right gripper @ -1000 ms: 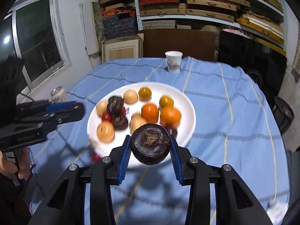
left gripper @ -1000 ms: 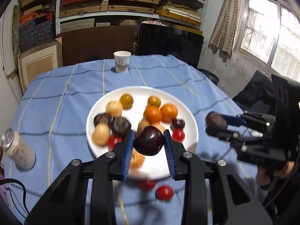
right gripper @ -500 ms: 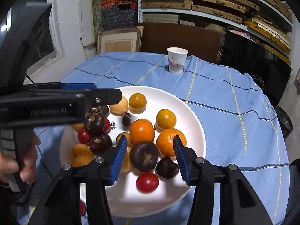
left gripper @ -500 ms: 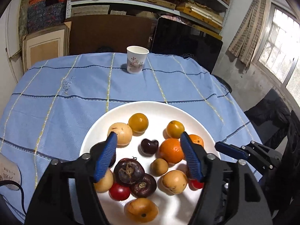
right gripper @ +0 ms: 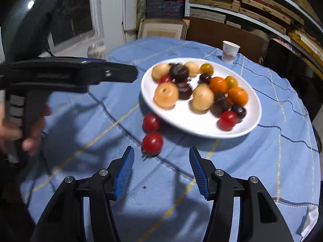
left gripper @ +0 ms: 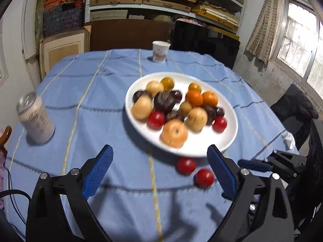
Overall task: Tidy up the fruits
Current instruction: 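Grasp a red tomato with the right tool while the left tool grasps another red tomato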
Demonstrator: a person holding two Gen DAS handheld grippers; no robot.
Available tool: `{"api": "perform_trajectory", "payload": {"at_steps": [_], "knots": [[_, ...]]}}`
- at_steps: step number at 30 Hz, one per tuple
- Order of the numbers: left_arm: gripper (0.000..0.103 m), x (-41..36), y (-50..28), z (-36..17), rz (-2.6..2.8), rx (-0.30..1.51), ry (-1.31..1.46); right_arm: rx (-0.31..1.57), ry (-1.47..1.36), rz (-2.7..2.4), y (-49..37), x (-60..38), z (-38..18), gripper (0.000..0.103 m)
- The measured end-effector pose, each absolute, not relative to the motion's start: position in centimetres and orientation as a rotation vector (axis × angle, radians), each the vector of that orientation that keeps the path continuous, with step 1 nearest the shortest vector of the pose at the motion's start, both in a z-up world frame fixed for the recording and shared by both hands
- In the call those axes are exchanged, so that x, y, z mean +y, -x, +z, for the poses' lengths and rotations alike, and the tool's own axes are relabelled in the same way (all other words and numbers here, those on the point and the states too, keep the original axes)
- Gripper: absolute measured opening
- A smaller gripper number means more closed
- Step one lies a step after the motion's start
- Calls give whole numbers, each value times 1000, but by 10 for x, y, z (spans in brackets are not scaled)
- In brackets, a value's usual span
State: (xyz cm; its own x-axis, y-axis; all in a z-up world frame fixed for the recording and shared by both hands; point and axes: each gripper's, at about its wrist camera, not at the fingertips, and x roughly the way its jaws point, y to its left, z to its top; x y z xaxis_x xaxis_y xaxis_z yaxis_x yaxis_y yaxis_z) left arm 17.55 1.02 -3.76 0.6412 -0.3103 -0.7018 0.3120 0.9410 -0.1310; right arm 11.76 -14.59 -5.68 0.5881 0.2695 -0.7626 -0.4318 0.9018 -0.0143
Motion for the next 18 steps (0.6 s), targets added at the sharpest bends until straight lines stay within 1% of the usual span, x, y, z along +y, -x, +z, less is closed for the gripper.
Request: {"api": "perform_trajectory", "payload": {"at_steps": [5,6,7,9,10,18], "knots": [[92,28,-164,-61,-282,814,-7,907,204,370,-140,-127,-78,57],[92,30,-164,-64,-277,822,-8,915,199,374,-143,-124,-79,53],[92,31,-165,-66,-277,830,-8,924,193,381,-146,-121,-81,42],[92,30,-168,-69,-270,841,-24,946,201,372,-148,-119,-88,30],[92,28,-169,-69,-271,843,-30,944,184,376,-148,-121,-89,29],[92,-17,-174,-84,-341,878,-134,874,161,340,-99,-151,-72,28]]}}
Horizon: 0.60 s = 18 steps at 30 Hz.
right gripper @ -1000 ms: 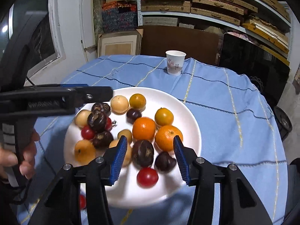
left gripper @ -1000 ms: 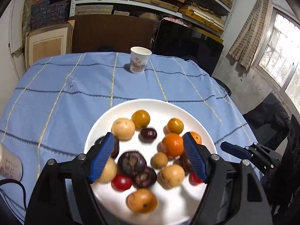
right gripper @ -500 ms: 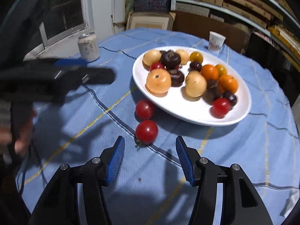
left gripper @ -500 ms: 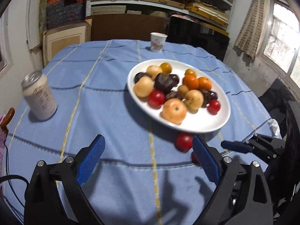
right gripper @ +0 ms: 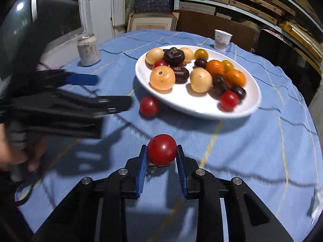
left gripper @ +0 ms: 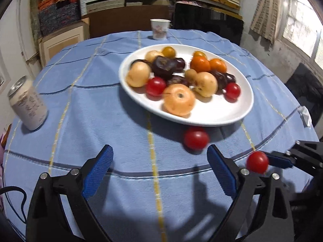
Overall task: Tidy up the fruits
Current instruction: 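Grasp a red tomato with the right tool while the left tool grasps another red tomato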
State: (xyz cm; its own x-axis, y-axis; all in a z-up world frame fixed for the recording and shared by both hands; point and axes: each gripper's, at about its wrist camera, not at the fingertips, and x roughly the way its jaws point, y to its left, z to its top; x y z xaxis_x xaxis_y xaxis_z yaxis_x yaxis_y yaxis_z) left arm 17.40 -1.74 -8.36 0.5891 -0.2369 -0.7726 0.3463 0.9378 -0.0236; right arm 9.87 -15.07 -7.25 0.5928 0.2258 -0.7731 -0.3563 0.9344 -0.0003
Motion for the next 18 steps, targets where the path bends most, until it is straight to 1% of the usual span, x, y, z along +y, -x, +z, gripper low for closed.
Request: {"api": "perform_trajectory", "payload": {"at_steps": [3,4,5,6,7,9,10,11,12,13,14,18], "knots": [[92,-41,-173,-89,-362,878,-190,861,110,332,-82,-166,-73,29],[89,-49,-174,-90,-365,874,-213,862,78,333,-80,-173,-74,29],[83,-55,-174,-91,-368,872,-229,863,61,334,-80,-176,-75,29],[80,-61,-175,-92,-369,874,-242,862,44,337,-79,-179,-75,29],[78,-66,-178,-92,-371,878,-248,860,34,340,-79,-180,-75,29],[77,-71,-180,-93,-364,871,-252,857,29,348,-78,-180,-75,29],[72,-73,-181,-93,-360,871,-256,857,33,349,-78,-179,-75,29],[62,-74,-183,-95,-359,875,-256,857,34,350,-79,-179,-75,29],[56,-74,-184,-98,-362,887,-252,858,33,350,-79,-179,-75,29],[38,-74,-185,-99,-366,893,-248,859,30,349,-80,-179,-75,29],[31,-73,-185,-100,-370,899,-244,859,23,346,-80,-180,-75,29],[30,-69,-184,-98,-380,892,-227,857,7,343,-81,-184,-75,30]]}}
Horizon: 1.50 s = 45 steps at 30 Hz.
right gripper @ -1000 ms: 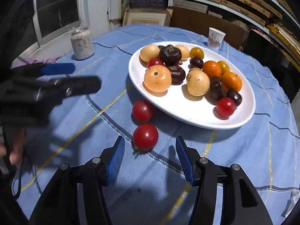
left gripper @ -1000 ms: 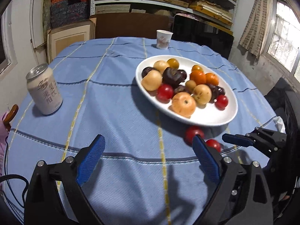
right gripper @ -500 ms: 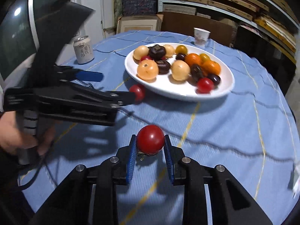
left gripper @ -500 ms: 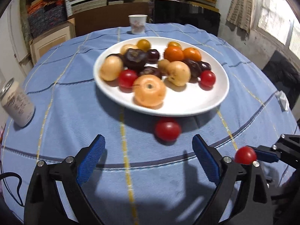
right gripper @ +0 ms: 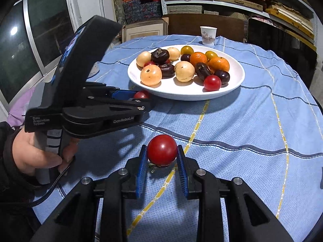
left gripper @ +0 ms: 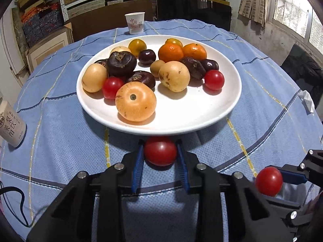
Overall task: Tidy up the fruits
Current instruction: 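Grasp a red tomato with the right tool while the left tool grasps another red tomato, then carry both red tomatoes onto the plate and release them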
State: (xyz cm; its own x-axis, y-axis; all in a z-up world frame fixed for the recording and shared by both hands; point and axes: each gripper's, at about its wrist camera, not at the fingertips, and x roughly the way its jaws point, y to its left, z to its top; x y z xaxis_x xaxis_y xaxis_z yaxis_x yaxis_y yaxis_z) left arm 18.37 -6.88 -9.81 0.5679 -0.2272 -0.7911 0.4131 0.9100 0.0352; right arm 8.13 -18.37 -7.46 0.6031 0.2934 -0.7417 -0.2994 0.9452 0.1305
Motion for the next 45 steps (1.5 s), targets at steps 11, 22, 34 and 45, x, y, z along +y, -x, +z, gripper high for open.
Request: {"api": "perform_trajectory", "payload": {"at_steps": [11,22,34,45], "knots": [[30,-59,-168,-88,-387,867,-198,853,-10,335,-81,-186,-74,30],[30,-44,-145,-58,-395,811,-177,829,-2,296,-83,-194,-62,29],[30,-52,-190,23,-440,751,-138,701,17,287,-156,-226,26,29],[31,-78,-258,-30,-460,879,-104,789,30,308,-265,-219,-11,29]]}}
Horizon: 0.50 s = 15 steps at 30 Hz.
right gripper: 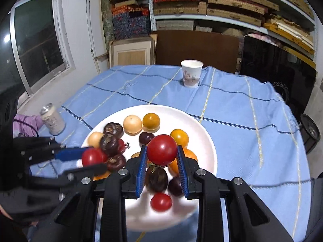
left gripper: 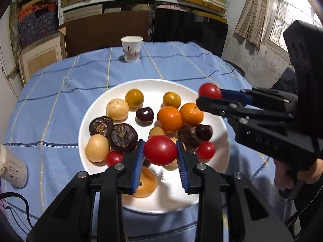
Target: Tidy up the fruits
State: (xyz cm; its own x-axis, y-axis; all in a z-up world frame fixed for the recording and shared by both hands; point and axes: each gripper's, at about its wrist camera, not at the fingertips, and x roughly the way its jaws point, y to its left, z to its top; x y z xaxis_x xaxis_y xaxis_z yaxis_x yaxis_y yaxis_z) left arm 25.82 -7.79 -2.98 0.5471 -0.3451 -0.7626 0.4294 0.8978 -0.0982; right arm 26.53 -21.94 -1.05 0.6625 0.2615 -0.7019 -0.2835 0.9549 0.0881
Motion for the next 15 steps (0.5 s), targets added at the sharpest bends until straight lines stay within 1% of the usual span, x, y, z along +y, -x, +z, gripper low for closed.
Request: {"api": "perform_trajectory", "payload": {"at_steps": [2,3,4,5,6,7,9,11,12,14,15], "knots": [[31,-77,-265,-39,-461,901,-94,804,40,322,-277,-215,-19,29],[32,-77,-267,-43,-460,910,-94,810,45,330,-282,-213,-22,31],[44,-77,-268,-45,-455,910,-98,813,51,336,-285,-211,-25,41],[63,-76,-268,-45,-452,908,-99,810,58,335,-284,-207,-26,46],[68,-74,-268,-45,-447,901,-94,790,73,322,-284,-205,-24,53],[69,-72,-266,-43,-447,891,-85,780,71,323,-282,-205,-22,54],[75,-67,-260,-36,-447,878,-72,774,57,319,-278,-208,-18,54],[89,-61,-248,-29,-433,861,-68,767,36,310,-265,-214,-11,54],[92,-59,-242,-26,-435,851,-68,766,32,309,-259,-217,-8,54],[96,-56,-225,-21,-432,832,-85,757,23,308,-236,-222,-3,57],[97,-55,-213,-20,-428,822,-103,754,19,302,-222,-224,0,63]]}}
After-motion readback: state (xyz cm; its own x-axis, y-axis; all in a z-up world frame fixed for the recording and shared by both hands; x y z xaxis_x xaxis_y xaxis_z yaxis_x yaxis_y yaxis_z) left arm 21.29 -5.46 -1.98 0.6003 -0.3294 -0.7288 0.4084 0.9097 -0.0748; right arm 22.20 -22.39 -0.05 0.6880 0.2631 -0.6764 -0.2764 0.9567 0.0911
